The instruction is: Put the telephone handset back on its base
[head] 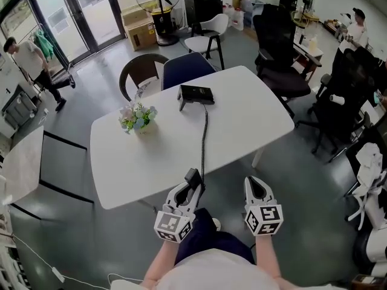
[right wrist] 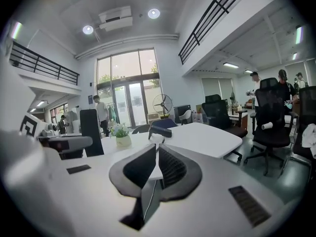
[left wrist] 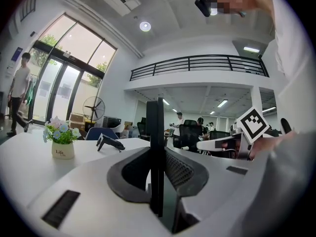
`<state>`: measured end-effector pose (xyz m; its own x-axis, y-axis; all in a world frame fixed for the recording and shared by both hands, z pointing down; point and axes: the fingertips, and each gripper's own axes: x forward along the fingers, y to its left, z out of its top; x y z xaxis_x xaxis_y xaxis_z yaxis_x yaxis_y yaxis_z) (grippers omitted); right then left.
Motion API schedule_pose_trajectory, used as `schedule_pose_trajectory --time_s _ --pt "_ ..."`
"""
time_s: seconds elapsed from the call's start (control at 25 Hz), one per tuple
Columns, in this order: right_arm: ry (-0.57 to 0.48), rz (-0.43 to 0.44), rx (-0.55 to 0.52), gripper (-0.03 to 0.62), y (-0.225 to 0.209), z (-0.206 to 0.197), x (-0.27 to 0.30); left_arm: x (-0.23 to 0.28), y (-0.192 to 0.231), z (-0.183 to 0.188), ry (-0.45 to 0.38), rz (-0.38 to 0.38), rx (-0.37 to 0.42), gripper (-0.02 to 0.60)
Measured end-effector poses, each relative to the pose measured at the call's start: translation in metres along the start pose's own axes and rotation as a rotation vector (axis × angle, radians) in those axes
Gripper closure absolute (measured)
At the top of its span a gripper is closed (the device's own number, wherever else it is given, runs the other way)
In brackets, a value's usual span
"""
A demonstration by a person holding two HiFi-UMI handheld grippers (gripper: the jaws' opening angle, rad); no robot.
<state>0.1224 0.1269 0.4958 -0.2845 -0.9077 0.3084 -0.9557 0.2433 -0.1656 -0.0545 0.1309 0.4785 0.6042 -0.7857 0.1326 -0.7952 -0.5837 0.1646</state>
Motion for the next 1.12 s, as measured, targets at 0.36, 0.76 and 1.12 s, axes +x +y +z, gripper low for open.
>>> schedule_pose_trajectory --time_s 0.36,0.76,1.12 --pt "0.031 -0.026 0.020 0.554 -0.010 -0.010 -0.002 0.013 -0.003 -0.006 0.023 -0.027 -0.010 0.499" --pt "0.042 -0.017 0.030 0.554 -0.024 -0.005 0.029 0.050 0.013 -0.002 0.026 -0.025 -0.016 0.499" --pt "0.041 -0.007 0.021 0.554 -0.053 0.028 0.088 0.113 0.039 0.011 0.040 -0.028 -0.040 0.499"
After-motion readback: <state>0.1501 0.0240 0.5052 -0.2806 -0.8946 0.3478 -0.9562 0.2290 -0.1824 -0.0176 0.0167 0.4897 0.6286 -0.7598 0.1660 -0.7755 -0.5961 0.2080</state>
